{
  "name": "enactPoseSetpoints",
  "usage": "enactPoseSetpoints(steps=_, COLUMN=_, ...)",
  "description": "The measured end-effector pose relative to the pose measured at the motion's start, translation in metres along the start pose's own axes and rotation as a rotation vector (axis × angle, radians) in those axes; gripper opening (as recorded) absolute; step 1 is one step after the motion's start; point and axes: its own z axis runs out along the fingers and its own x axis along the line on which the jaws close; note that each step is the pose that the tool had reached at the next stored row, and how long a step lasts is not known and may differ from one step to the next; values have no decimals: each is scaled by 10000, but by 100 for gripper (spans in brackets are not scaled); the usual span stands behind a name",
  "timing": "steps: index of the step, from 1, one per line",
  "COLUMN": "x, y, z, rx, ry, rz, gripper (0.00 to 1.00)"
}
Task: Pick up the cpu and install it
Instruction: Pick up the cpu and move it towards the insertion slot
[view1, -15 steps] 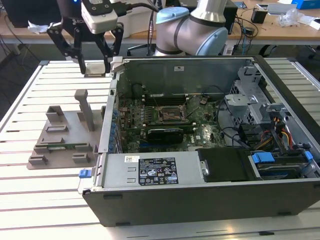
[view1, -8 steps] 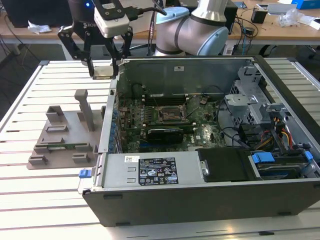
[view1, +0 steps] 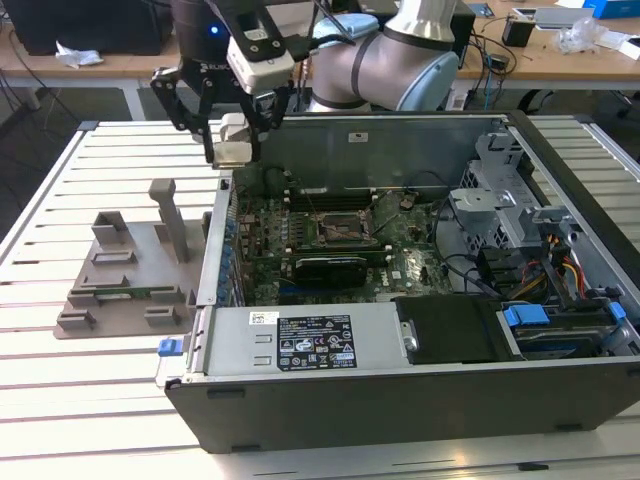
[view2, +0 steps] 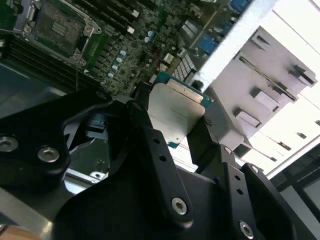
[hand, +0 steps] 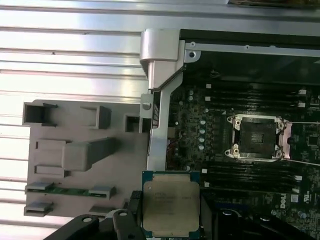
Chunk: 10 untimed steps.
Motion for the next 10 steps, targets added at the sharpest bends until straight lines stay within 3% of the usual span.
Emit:
enactPoseSetpoints(steps=4, x=-249, y=40, z=92, rx=-3, ry=88, rz=2, gripper=55)
enactPoseSetpoints(steps=10, x=-554, y=82, z=216, rx=-5, ry=166, rz=3, gripper=55)
